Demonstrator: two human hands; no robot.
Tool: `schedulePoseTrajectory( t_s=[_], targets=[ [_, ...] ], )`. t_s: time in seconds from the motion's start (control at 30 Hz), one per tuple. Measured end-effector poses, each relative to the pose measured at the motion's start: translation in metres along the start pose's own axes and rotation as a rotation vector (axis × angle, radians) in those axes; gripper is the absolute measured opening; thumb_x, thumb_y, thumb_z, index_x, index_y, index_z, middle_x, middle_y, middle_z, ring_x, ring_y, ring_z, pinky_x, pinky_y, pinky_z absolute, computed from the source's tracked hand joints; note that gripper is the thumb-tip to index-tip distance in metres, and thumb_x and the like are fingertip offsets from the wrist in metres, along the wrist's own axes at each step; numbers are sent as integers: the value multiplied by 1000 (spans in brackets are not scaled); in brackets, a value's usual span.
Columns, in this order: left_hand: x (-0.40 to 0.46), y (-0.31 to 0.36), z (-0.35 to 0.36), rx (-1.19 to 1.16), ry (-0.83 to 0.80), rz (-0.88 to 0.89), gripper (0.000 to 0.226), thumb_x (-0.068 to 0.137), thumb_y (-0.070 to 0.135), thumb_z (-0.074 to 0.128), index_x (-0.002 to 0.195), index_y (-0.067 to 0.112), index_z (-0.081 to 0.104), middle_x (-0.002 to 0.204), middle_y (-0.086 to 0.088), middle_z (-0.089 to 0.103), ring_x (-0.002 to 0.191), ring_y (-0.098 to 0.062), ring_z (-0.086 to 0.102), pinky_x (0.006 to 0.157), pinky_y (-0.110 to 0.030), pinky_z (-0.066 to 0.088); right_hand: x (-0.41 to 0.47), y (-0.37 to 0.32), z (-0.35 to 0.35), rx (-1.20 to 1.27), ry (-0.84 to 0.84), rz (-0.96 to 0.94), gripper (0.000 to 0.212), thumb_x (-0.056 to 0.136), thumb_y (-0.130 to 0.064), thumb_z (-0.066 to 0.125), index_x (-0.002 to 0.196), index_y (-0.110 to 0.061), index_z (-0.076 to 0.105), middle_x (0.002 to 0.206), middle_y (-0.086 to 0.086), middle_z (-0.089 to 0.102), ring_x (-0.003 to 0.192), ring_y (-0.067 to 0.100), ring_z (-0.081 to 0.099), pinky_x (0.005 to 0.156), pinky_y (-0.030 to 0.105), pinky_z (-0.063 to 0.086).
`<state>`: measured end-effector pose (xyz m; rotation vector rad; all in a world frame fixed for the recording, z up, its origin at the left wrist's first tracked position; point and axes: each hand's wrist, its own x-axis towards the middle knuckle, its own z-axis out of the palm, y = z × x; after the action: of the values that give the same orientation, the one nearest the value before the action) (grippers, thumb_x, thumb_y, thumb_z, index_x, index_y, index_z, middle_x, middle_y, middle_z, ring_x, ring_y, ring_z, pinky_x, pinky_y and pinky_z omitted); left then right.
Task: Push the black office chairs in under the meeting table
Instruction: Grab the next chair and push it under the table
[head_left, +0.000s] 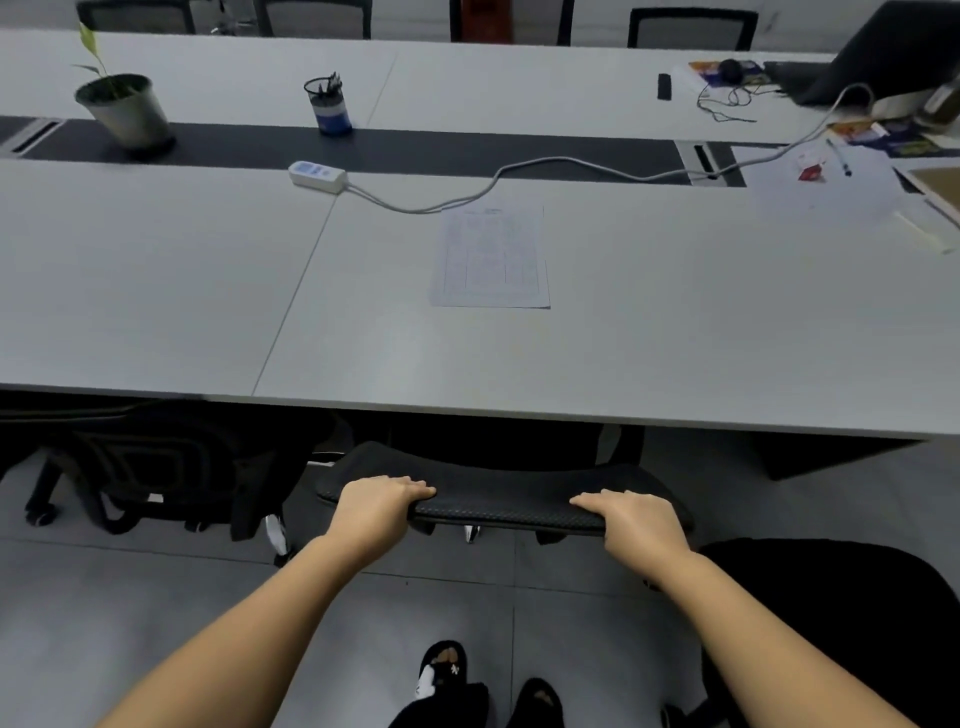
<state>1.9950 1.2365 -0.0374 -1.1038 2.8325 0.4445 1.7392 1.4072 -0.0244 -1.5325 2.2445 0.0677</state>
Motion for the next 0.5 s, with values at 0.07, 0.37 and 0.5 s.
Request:
schedulePoseTrajectory(
  t_s=[0.07,0.37,0.5],
  targets=[
    [10,-7,-3,29,-33,-22,49,85,7,49,123,36,56,131,9,59,118,-19,56,85,-30,47,14,-3,-4,-14,-3,-13,60,85,-5,41,129,-45,42,136,-9,52,117,18,53,89,29,42],
    [27,-43,-16,16,37,-37,52,78,0,55,115,35,63,121,9,66,110,-19,62,80,-33,54,52,-26,-12,-5,-4,-52,61,84,-2,39,131,-41,42,136,-8,52,117,19,53,89,29,41],
    [25,-52,-14,77,40,-19,59,54,-9,71,95,34,72,96,7,76,82,-20,73,55,-33,59,49,-31,-8,8,6,-56,61,86,0,38,133,-38,40,141,-5,48,126,19,46,100,30,37]
  ],
)
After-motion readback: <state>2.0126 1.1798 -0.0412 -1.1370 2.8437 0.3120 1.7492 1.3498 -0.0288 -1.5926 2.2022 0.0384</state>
